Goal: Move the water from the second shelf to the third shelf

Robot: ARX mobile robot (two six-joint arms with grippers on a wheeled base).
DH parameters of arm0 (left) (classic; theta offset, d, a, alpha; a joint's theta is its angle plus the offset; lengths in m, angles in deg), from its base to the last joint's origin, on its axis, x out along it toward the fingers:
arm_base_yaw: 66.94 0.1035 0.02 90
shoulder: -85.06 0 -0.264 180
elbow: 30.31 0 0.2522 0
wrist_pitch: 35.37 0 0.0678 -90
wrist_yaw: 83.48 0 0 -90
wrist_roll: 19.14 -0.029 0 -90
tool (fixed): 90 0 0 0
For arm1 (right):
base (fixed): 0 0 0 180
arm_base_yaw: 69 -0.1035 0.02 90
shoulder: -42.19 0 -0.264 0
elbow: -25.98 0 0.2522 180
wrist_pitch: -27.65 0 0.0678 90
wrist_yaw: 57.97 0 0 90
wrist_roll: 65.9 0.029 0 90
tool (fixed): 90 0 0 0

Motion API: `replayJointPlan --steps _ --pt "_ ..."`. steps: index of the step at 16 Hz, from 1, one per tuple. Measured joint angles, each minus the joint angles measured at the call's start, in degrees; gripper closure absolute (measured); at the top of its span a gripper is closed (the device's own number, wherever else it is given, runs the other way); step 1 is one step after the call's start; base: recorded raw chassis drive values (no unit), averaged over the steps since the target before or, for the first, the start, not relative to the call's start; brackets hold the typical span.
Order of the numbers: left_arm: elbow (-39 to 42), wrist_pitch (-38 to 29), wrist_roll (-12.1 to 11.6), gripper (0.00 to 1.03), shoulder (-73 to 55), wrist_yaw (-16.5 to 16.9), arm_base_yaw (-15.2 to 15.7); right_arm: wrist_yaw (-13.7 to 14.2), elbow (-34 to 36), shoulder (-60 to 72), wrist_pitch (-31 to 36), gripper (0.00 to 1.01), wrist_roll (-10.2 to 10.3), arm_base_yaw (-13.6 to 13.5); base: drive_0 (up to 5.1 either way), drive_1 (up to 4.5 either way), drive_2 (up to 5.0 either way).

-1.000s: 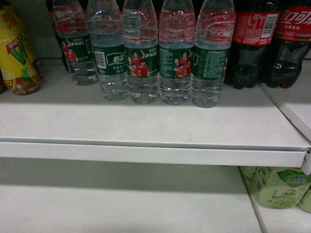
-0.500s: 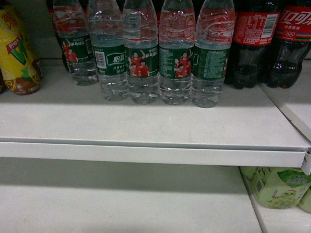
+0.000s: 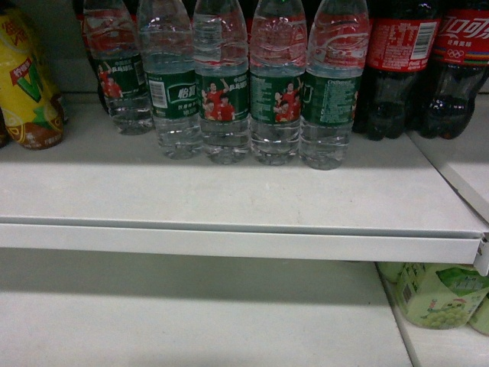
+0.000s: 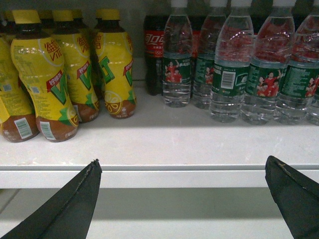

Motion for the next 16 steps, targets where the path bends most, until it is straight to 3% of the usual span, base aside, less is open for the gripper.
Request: replayJointPlan --steps 16 --pt "0.0 -0.02 0.0 0.05 0.0 -0.09 0.0 0.0 0.0 -0.02 -0.04 0.64 0.0 0.0 0.0 0.0 0.0"
